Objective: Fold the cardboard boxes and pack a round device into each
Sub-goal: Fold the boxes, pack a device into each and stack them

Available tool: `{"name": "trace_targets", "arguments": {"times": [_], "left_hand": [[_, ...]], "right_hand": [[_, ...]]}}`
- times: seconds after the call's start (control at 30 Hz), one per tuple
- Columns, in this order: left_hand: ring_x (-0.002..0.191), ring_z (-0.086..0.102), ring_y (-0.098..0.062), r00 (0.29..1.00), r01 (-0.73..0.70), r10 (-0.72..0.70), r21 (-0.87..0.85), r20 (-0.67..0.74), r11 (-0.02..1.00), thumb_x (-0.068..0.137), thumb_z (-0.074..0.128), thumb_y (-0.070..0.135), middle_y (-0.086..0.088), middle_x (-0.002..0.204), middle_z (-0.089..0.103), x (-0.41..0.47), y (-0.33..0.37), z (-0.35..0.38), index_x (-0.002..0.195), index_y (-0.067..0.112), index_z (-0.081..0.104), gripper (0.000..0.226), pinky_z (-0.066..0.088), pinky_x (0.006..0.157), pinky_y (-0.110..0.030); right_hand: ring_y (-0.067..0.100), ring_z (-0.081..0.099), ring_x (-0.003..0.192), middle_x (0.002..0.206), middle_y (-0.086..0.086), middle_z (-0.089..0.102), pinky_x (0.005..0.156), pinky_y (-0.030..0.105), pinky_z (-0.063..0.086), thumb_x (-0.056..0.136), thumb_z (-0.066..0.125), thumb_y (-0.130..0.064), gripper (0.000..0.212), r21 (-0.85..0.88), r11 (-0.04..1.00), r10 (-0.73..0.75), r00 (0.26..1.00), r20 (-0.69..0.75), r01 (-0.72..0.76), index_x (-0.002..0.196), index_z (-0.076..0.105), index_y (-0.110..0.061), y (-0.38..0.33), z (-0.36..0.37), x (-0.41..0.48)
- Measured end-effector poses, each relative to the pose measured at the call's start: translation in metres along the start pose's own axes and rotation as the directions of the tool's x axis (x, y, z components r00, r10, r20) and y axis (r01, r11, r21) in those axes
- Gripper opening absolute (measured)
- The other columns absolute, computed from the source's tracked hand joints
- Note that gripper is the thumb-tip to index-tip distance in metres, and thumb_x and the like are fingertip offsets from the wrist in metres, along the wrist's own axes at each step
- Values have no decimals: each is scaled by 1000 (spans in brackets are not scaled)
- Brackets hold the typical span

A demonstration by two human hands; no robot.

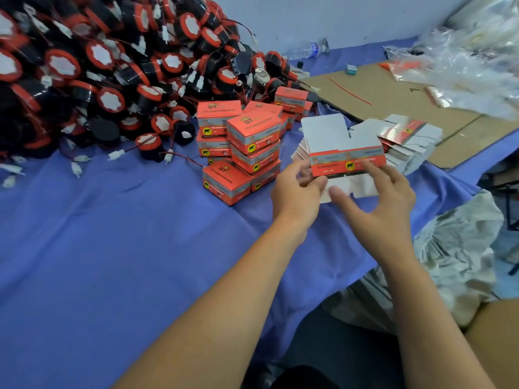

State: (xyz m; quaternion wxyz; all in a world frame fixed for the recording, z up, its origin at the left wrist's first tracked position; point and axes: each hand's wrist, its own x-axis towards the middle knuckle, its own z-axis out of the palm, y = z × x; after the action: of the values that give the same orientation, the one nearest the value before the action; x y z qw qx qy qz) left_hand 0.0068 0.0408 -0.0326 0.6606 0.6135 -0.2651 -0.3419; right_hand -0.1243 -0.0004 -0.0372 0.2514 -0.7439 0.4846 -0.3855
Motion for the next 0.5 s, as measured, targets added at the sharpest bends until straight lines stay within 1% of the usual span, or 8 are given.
{"name": "trace_targets", "arguments": {"times": [0.07, 0.13, 0.17, 0.23, 0.3, 0.37, 0.4, 0.5], "left_hand": [[102, 74, -32, 999, -50, 49, 11, 17, 999, 96, 64, 0, -3, 98, 79, -16, 4, -20, 113, 28, 73, 34, 57, 95, -56], [104, 73, -31, 996, -80, 79, 18, 41, 997, 98, 59, -3, -6, 101, 80, -33, 9, -45, 120, 24, 73, 37, 55, 97, -59], [102, 74, -28, 994, -93, 92, 25, 57, 995, 100, 55, -4, -7, 103, 80, -42, 11, -58, 122, 24, 72, 40, 54, 98, -60], [98, 69, -21, 991, -118, 114, 45, 71, 992, 101, 49, -7, -9, 105, 79, -61, 16, -86, 123, 29, 71, 47, 50, 102, -60], [107, 71, -15, 987, -154, 149, 89, 62, 984, 104, 45, -7, -1, 110, 79, -82, 20, -121, 132, 27, 67, 49, 56, 101, -47], [109, 73, -13, 982, -188, 188, 127, 11, 974, 107, 40, -4, 7, 114, 78, -106, 22, -162, 137, 23, 63, 47, 59, 90, -26], [106, 75, -14, 980, -187, 194, 145, -35, 972, 108, 39, -2, 7, 114, 78, -118, 21, -184, 136, 25, 64, 46, 59, 86, -22], [101, 76, -14, 966, -133, 171, 197, -192, 971, 109, 42, 4, 7, 113, 78, -156, 16, -248, 133, 28, 66, 41, 60, 84, -23]], "right_hand": [[10, 37, 144, 149, -9, 50, 118, 33, 31, 88, 62, -58, 62, 136, 990, 50, 997, -59, -41, 145, 51, -37, 0, -4, -5], [4, 57, 127, 132, -12, 65, 111, 38, 46, 96, 61, -38, 52, 304, 949, 116, 989, -95, -82, 146, 52, -31, -6, -6, -12], [1, 62, 118, 124, -13, 69, 106, 36, 51, 98, 62, -29, 48, 373, 923, 131, 987, -88, -90, 146, 54, -28, -12, -6, -17], [0, 67, 112, 116, -14, 74, 99, 29, 55, 100, 63, -18, 39, 457, 887, 95, 995, -36, -68, 139, 63, -25, -27, -1, -31], [-3, 68, 104, 107, -19, 76, 88, 17, 54, 101, 63, -12, 31, 541, 840, 35, 999, 18, -40, 126, 70, -28, -48, 9, -49], [-5, 69, 99, 102, -24, 76, 81, 11, 52, 102, 60, -8, 29, 596, 803, -40, 997, 71, -11, 116, 72, -30, -68, 24, -68], [-4, 69, 99, 103, -23, 76, 80, 12, 52, 103, 58, -7, 29, 612, 791, -79, 991, 107, -3, 113, 74, -29, -78, 33, -78], [-1, 70, 91, 100, -19, 78, 77, 14, 53, 103, 55, 0, 37, 644, 765, -231, 938, 260, 10, 108, 76, -30, -107, 67, -106]]}}
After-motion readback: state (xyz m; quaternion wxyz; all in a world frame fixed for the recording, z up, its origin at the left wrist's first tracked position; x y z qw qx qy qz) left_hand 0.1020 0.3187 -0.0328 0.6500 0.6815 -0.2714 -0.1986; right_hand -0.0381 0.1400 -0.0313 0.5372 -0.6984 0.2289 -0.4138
